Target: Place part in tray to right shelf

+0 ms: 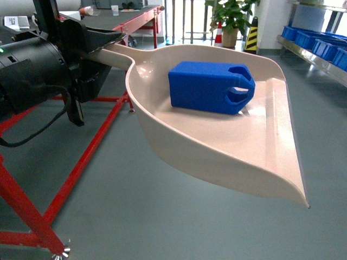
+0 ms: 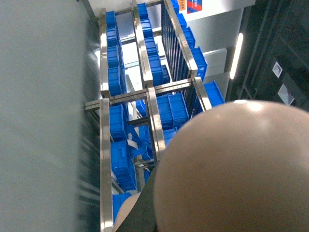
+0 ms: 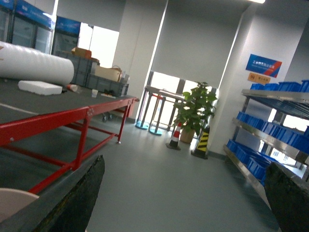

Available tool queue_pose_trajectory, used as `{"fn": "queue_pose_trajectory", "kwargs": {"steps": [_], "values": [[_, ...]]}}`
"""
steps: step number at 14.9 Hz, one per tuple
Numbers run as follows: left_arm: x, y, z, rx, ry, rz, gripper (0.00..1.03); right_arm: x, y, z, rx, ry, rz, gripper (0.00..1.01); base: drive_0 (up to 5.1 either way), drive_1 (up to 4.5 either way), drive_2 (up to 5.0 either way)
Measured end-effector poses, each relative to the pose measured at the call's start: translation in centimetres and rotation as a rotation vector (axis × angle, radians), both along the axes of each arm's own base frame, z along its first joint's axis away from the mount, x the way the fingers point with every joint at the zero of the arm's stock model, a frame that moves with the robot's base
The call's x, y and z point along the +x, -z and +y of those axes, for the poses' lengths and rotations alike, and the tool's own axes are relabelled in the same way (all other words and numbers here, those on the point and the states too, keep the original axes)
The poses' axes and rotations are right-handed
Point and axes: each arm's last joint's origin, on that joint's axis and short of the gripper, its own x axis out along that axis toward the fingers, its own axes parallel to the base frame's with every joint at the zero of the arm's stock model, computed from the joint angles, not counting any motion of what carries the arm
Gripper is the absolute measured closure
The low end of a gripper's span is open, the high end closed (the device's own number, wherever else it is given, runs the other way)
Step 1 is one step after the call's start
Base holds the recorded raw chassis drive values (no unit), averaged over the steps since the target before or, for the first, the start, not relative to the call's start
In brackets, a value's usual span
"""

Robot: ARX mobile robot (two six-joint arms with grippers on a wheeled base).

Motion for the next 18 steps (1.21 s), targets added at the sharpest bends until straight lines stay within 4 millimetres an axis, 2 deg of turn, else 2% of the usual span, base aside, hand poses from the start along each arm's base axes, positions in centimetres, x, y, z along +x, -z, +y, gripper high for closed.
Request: {"fn": "queue_pose_trajectory", "kwargs": {"steps": [18], "values": [[0.0,0.03,0.0,0.001,0.002,0.003,0.89,0.01,0.01,0.0,0.0,0.0,0.001,0.03,0.0,3.86,-3.9]]}}
